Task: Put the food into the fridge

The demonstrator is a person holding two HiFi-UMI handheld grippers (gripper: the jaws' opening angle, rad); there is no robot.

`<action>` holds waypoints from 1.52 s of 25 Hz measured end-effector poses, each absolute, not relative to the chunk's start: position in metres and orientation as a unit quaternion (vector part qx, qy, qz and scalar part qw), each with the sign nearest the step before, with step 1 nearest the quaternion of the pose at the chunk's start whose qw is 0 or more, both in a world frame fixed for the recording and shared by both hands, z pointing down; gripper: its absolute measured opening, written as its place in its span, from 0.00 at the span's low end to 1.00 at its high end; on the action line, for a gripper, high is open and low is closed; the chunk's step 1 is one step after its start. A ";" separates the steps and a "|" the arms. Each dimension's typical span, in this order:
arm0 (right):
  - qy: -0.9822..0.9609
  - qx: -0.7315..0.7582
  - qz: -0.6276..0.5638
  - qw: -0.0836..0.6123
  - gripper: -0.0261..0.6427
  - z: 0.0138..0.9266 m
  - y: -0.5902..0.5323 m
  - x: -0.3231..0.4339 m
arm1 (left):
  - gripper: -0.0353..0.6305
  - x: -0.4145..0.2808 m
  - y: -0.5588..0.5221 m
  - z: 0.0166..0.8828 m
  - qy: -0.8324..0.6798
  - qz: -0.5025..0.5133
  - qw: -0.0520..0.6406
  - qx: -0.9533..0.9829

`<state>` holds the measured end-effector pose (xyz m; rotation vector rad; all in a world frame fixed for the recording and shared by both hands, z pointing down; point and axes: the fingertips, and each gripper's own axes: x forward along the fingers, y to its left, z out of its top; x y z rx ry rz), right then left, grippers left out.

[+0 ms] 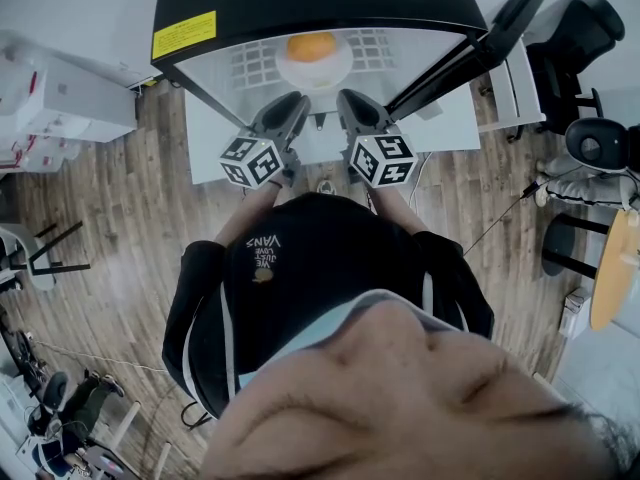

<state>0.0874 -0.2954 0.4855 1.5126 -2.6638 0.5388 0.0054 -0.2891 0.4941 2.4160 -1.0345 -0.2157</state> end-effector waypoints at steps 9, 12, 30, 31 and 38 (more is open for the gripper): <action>-0.862 0.475 0.174 0.023 0.07 0.488 -0.304 0.082 | 0.12 0.003 -0.296 0.494 -0.394 -0.070 0.233 0.887; -0.862 0.475 0.175 0.024 0.07 0.488 -0.308 0.081 | 0.12 0.003 -0.299 0.495 -0.395 -0.068 0.234 0.886; -0.862 0.473 0.182 0.022 0.07 0.490 -0.327 0.076 | 0.11 0.000 -0.316 0.495 -0.397 -0.069 0.241 0.883; -0.862 0.473 0.182 0.022 0.07 0.490 -0.327 0.076 | 0.11 0.000 -0.316 0.495 -0.396 -0.068 0.240 0.883; -0.862 0.473 0.180 0.027 0.07 0.490 -0.331 0.074 | 0.11 0.001 -0.318 0.498 -0.395 -0.060 0.246 0.883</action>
